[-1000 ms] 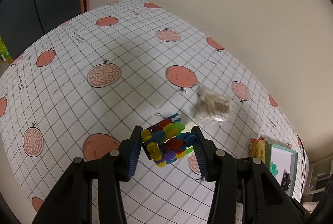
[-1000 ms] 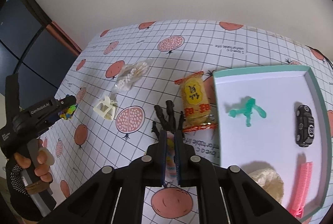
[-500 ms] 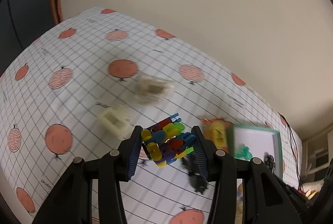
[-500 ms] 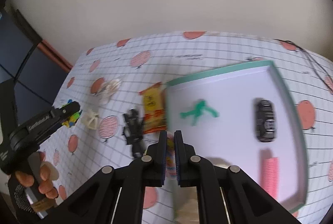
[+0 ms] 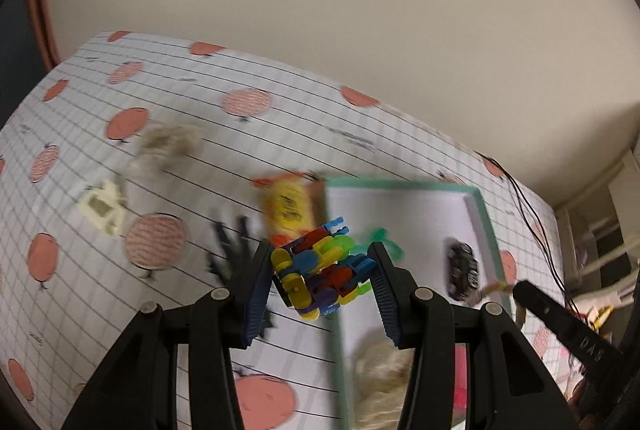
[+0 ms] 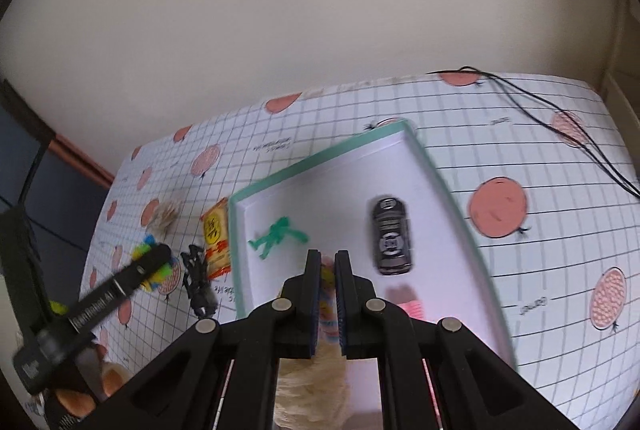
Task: Organize objects
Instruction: 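Carry the block toy with the left tool into the box while the right tool carries the ring there, then open both tools to drop the block toy and rainbow ring in the box, then withdraw both tools from the box toward the black hand toy and white clip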
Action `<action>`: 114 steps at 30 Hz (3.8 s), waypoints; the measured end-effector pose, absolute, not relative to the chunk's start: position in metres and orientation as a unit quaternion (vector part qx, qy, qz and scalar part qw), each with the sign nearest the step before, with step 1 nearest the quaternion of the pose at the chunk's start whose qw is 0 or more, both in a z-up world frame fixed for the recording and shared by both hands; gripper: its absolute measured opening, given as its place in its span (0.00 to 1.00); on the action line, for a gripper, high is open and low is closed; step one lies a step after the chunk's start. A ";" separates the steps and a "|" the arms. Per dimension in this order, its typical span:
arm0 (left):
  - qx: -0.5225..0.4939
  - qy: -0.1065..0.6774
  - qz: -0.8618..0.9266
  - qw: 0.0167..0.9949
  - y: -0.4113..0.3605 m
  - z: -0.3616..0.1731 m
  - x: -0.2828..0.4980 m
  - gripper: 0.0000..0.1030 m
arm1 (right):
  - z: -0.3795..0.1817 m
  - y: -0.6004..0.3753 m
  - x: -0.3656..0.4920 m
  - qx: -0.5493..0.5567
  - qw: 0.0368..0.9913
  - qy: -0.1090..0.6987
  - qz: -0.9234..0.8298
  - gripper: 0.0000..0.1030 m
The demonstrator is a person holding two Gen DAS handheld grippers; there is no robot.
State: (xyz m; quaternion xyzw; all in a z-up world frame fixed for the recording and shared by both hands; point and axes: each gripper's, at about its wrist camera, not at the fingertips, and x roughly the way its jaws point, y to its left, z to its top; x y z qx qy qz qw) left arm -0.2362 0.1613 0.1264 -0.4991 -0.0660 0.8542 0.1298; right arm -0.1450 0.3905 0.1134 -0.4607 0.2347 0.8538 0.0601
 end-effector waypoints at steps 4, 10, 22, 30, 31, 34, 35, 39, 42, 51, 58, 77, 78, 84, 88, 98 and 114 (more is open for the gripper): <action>-0.505 -0.057 0.847 0.154 0.188 0.121 -0.228 0.48 | 0.115 0.404 -0.135 -0.453 0.078 0.240 0.855 0.07; -0.513 -0.042 0.841 0.168 0.211 0.113 -0.221 0.48 | 0.110 0.416 -0.129 -0.453 0.088 0.251 0.851 0.07; -0.541 -0.028 0.822 0.174 0.230 0.085 -0.221 0.48 | 0.083 0.413 -0.135 -0.472 0.091 0.248 0.841 0.07; -0.548 -0.029 0.820 0.165 0.231 0.074 -0.223 0.48 | 0.069 0.405 -0.143 -0.475 0.091 0.247 0.839 0.07; -0.549 -0.029 0.818 0.167 0.231 0.071 -0.223 0.48 | 0.067 0.404 -0.143 -0.478 0.092 0.245 0.838 0.07; -0.556 -0.028 0.814 0.164 0.232 0.065 -0.223 0.48 | 0.063 0.404 -0.145 -0.484 0.092 0.243 0.835 0.07; -0.558 -0.029 0.813 0.165 0.231 0.063 -0.224 0.48 | 0.062 0.403 -0.146 -0.486 0.092 0.242 0.834 0.07; -0.562 -0.029 0.809 0.168 0.231 0.060 -0.223 0.48 | 0.060 0.402 -0.147 -0.492 0.094 0.236 0.833 0.07; -0.565 -0.028 0.807 0.169 0.231 0.057 -0.223 0.48 | 0.060 0.401 -0.148 -0.496 0.094 0.231 0.832 0.09; -0.572 -0.026 0.802 0.171 0.233 0.056 -0.222 0.49 | 0.060 0.394 -0.152 -0.513 0.105 0.196 0.829 0.09; -0.563 -0.026 0.808 0.173 0.234 0.065 -0.222 0.54 | 0.065 0.392 -0.153 -0.514 0.113 0.179 0.831 0.17; -0.525 -0.033 0.838 0.146 0.208 0.103 -0.225 0.60 | 0.109 0.374 -0.150 -0.476 0.101 0.159 0.859 0.19; -0.524 -0.033 0.839 0.144 0.207 0.103 -0.226 0.60 | 0.108 0.373 -0.151 -0.478 0.100 0.158 0.858 0.19; -0.520 -0.024 0.845 0.127 0.199 0.104 -0.229 0.67 | 0.100 0.371 -0.153 -0.484 0.098 0.150 0.857 0.40; -0.514 -0.019 0.851 0.111 0.190 0.104 -0.233 0.67 | 0.099 0.369 -0.153 -0.484 0.092 0.145 0.858 0.57; -0.499 -0.013 0.863 0.075 0.167 0.104 -0.241 0.90 | 0.097 0.360 -0.157 -0.476 0.084 0.138 0.864 0.89; -0.482 -0.040 0.874 0.046 0.128 0.111 -0.255 1.00 | 0.095 0.348 -0.166 -0.472 0.087 0.135 0.867 1.00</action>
